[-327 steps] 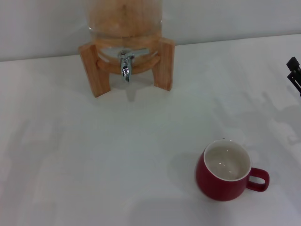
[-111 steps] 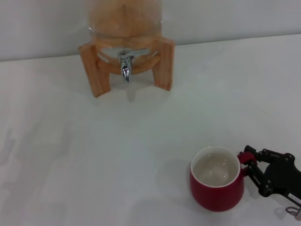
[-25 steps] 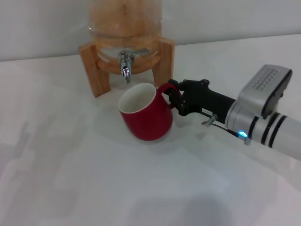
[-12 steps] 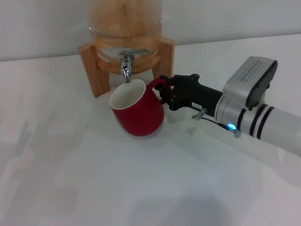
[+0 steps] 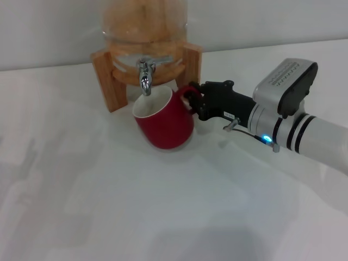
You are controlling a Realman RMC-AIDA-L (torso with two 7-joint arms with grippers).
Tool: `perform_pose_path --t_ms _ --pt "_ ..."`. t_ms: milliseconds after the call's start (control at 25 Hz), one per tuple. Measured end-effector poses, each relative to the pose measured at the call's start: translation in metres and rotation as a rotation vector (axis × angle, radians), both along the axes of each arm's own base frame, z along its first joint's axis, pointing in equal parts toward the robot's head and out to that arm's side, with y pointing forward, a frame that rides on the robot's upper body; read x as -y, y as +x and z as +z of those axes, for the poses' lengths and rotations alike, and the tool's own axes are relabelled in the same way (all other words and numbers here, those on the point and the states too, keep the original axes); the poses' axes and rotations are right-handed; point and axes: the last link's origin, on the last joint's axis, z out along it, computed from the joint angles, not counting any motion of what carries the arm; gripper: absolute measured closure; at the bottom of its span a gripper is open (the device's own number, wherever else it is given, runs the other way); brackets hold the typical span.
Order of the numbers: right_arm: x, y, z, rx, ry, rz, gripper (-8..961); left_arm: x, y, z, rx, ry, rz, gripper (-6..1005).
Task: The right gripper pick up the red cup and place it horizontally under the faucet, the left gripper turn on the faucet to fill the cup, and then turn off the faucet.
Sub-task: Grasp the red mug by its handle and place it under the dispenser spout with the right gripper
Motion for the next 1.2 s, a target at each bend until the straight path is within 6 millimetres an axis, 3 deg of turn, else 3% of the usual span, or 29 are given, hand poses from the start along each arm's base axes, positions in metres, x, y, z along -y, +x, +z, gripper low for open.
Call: perform_pose_path --t_ms 1200 --pt "0.0070 0.0046 -0.0037 0.005 -0.014 -0.008 796 0.0002 0.0044 -0.0059 -0.004 -0.026 -0.020 229"
